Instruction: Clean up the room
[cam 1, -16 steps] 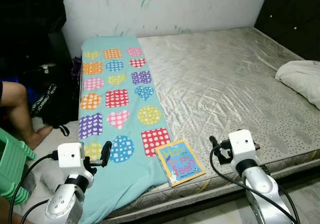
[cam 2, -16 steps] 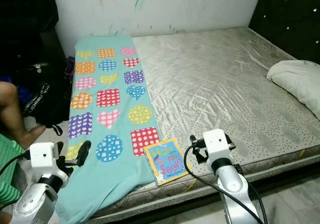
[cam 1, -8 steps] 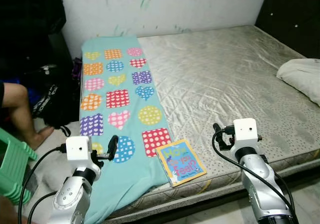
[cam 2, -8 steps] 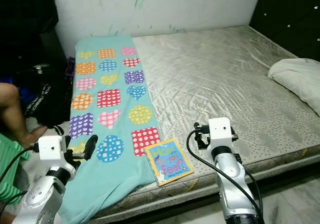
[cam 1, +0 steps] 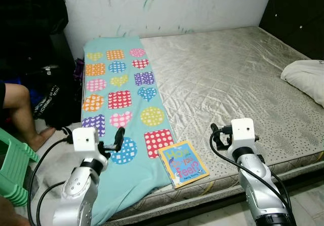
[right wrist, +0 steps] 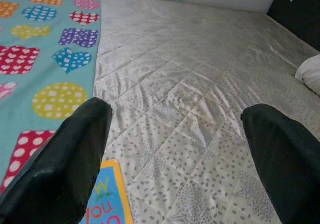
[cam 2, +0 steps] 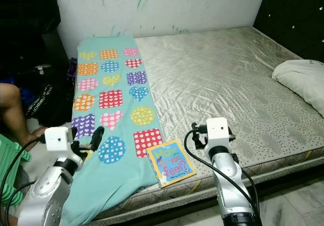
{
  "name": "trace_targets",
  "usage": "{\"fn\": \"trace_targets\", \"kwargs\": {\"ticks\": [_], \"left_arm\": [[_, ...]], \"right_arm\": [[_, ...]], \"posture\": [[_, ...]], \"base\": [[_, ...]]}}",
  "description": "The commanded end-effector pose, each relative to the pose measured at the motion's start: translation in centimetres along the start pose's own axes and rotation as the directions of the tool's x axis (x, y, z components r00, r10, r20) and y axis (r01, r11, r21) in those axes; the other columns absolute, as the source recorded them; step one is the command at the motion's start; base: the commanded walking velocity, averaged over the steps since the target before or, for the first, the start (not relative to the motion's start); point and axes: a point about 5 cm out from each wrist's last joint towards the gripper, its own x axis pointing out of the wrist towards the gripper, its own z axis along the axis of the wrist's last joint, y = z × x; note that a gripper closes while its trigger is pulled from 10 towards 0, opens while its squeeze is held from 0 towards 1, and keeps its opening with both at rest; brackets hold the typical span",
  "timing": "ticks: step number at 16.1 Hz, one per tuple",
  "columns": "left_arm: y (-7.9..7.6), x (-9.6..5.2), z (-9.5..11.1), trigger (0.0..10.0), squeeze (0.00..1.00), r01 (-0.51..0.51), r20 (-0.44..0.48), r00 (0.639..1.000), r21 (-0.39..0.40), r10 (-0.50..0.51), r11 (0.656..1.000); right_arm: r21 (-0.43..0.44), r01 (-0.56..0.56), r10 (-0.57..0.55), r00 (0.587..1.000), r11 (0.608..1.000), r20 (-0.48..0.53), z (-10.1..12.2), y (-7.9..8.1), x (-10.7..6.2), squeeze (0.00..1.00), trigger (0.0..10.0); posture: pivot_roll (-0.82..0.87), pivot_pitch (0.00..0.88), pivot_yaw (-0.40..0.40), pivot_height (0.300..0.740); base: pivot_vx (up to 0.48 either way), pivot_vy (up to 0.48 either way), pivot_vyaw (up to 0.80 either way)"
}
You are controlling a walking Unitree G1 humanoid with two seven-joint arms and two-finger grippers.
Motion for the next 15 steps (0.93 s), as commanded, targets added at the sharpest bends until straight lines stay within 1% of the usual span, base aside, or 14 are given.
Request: {"fn": "trace_targets", "kwargs": {"ticks": [1,5,6,7,8,9,11,15], "left_arm": [[0.3,0.0,-0.4,10.0,0.00,-0.016,-0.017,1.000,0.012,0.016,1.000],[0.7,-0.4,-0.9,10.0,0.00,-0.027,-0.025,0.999,0.018,0.028,0.999],[0.9,-0.8,-1.2,10.0,0.00,-0.031,-0.034,0.999,0.016,0.031,0.999],[1.4,-1.5,-1.6,10.0,0.00,-0.037,-0.052,0.998,0.000,0.037,0.999],[1.6,-1.7,-1.7,10.0,0.00,-0.036,-0.058,0.998,-0.023,0.035,0.999],[1.7,-1.8,-1.6,10.0,0.00,-0.038,-0.055,0.998,-0.023,0.036,0.999],[2.0,-1.7,-1.7,10.0,0.00,-0.051,-0.057,0.997,0.008,0.052,0.999],[2.0,-1.5,-1.6,10.0,0.00,-0.046,-0.053,0.997,0.016,0.047,0.999]], "right_arm": [[-0.001,0.011,-0.011,1.000,1.000,0.002,0.0,-0.3,0.1,0.00,10.0],[-0.004,-0.001,0.001,1.000,1.000,-0.013,-1.0,-0.4,-0.7,0.00,10.0],[-0.009,-0.001,0.001,1.000,1.000,-0.019,-1.2,-0.7,-1.0,0.00,10.0],[0.014,0.013,-0.013,1.000,1.000,-0.004,-1.1,-1.0,-1.3,0.00,10.0],[0.034,0.021,-0.021,1.000,0.999,0.017,-0.8,-1.2,-1.4,0.00,10.0],[0.040,0.022,-0.023,0.999,0.999,0.026,-0.7,-1.2,-1.5,0.00,10.0],[0.043,0.012,-0.013,1.000,0.999,0.020,-0.9,-1.0,-1.5,0.00,10.0],[0.044,0.010,-0.011,1.000,0.999,0.020,-0.9,-0.9,-1.3,0.00,10.0]], "posture": [[-0.12,0.000,0.001,0.740],[-0.12,0.000,0.001,0.740],[-0.12,0.000,0.003,0.740],[-0.12,0.000,0.003,0.740],[-0.12,0.000,0.003,0.740],[-0.12,0.000,0.003,0.740],[-0.11,0.000,0.000,0.740],[-0.11,0.000,0.002,0.740]], "base": [[0.000,0.000,0.00],[0.000,0.000,0.00],[0.000,0.000,0.00],[0.000,0.000,0.00],[0.000,0.000,0.00],[0.000,0.000,0.00],[0.000,0.000,0.00],[0.000,0.000,0.00]]}}
